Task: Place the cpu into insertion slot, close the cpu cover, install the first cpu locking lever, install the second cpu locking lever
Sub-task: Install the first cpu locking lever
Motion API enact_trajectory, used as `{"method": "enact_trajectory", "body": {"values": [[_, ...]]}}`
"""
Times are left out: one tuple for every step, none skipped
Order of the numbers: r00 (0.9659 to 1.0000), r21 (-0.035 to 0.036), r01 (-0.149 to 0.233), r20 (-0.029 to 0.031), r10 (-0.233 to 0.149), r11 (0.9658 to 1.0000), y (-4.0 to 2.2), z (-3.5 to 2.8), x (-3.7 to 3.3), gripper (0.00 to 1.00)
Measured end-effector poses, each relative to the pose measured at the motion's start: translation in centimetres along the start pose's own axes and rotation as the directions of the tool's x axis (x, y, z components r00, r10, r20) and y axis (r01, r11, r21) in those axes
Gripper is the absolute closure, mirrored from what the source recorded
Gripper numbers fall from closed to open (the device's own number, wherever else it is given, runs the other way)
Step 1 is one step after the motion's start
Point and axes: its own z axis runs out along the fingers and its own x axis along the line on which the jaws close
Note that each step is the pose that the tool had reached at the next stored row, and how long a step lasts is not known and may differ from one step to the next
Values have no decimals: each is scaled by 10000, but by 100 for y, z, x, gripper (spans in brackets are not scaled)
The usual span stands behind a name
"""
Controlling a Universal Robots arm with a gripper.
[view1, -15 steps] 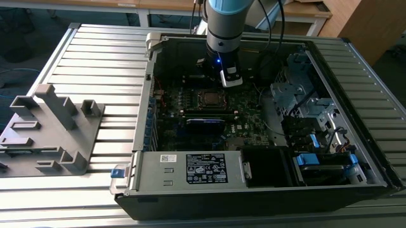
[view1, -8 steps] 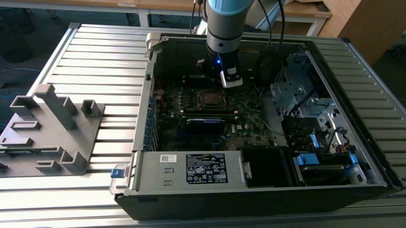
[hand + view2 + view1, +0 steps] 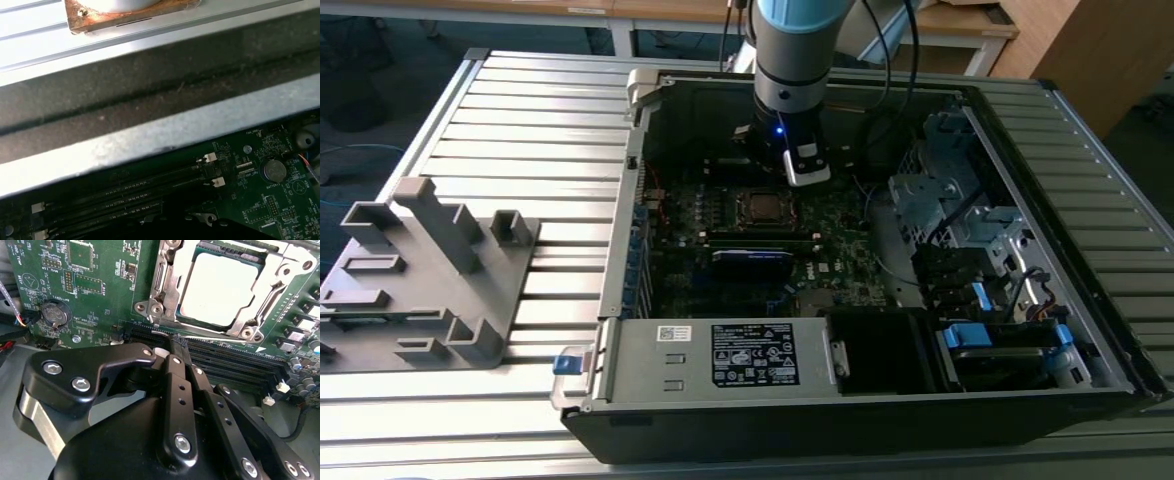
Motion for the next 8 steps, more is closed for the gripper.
{"method": "enact_trajectory", "body": {"values": [[10000,-2,1,6,-1,10000,-2,4,0,89],[10000,-3,3,12,-3,10000,-4,6,0,89],[10000,-4,5,17,-5,10000,-4,9,-1,89],[10000,-4,5,21,-5,10000,-4,10,-1,89],[10000,-8,7,29,-7,10000,-5,13,-1,89],[10000,-11,9,38,-9,10000,-7,16,-1,89],[10000,-16,13,52,-13,10000,-8,19,0,89],[10000,-20,17,69,-17,10000,-10,21,0,89]]}}
